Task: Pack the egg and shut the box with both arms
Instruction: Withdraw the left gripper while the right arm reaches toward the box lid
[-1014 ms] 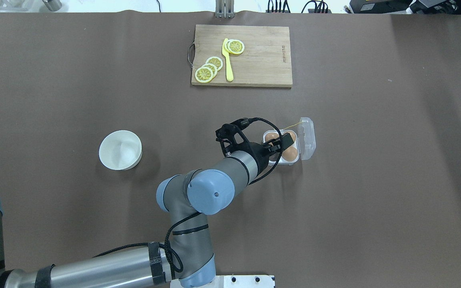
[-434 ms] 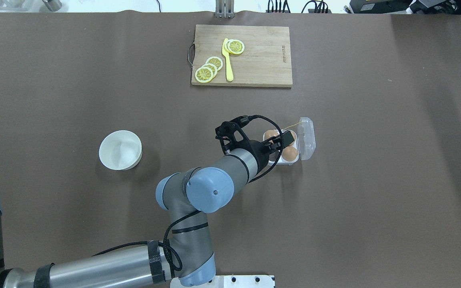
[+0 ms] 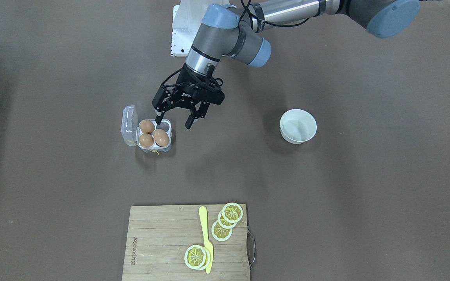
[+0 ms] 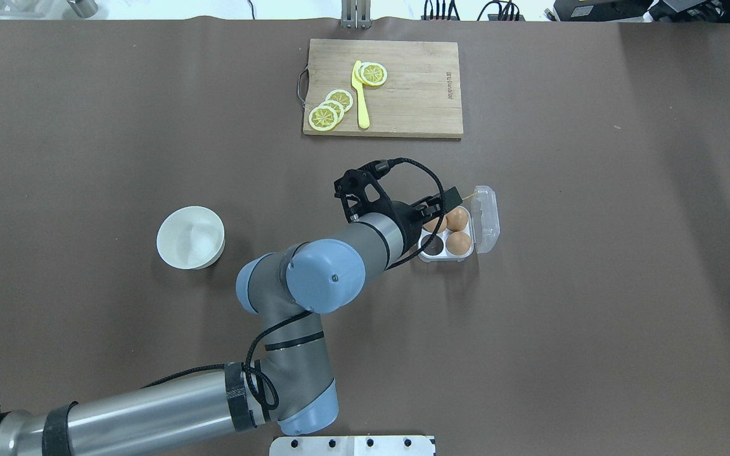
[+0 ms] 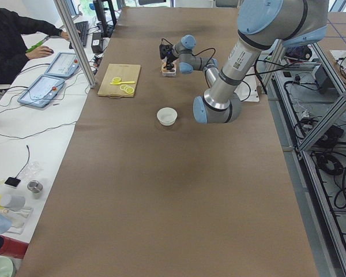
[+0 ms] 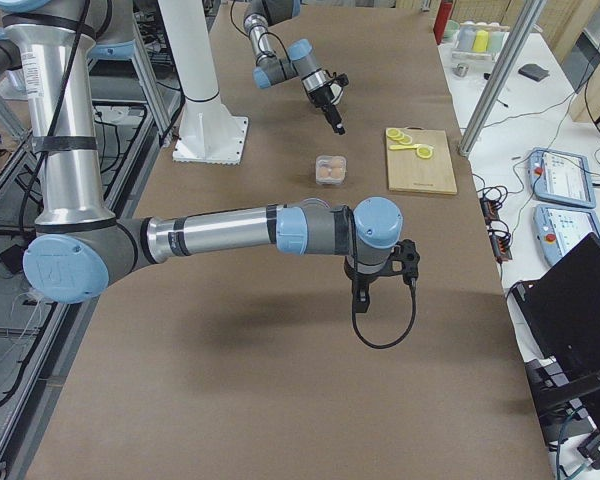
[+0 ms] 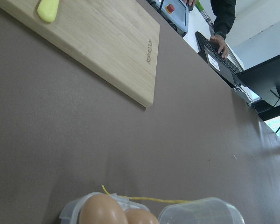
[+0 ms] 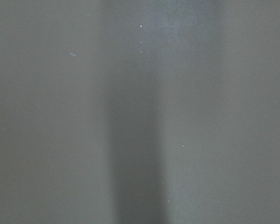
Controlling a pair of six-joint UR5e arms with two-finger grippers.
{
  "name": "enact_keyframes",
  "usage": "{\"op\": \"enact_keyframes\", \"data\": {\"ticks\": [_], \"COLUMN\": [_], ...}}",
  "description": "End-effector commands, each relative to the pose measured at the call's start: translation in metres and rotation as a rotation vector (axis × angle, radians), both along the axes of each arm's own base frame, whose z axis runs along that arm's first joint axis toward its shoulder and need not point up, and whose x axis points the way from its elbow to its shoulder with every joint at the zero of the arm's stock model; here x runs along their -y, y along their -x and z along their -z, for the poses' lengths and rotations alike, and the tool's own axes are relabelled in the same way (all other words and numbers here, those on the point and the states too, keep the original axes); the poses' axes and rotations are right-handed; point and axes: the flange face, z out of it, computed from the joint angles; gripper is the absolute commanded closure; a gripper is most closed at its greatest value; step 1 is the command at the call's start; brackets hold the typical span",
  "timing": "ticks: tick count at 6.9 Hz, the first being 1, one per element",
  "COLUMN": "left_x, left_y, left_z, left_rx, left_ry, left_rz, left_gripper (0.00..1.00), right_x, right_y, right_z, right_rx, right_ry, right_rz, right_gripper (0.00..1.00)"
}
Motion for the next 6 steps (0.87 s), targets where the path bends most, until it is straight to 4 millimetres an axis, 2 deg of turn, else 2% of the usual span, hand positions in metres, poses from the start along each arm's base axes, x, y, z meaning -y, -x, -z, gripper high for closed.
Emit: {"op": "enact_keyframes", "data": {"ticks": [1,2,3,5,6], "left_x": [0.014,0.023,0.034,0.072,0.069], "left_y": [0.090,0.117,0.145,0.207,0.219], "left_z": [-0.007,-0.004,-0.004,-0.011,-0.032], "left_rx": [0.044,0.063,0.078,0.136,0.190], "left_ry": [0.075,0.113,0.149,0.236,0.234], "left_rz": [-0.063,-0.081,-0.090,-0.126,-0.141], "left_gripper": [0.02,0.02,0.02,0.02,0.02], "right_x": [0.007,0.007,0.004,-0.009,-0.008], "right_y": [0.059,0.098,0.131,0.209,0.255], "right_z": [0.029,0.046,0.065,0.095,0.125], "right_rx": [0.088,0.121,0.168,0.224,0.238], "right_ry": [0.010,0.027,0.061,0.059,0.070], "right_rz": [-0.053,-0.071,-0.104,-0.100,-0.089], "right_gripper": [0.08,0.12,0.25,0.78,0.99]}}
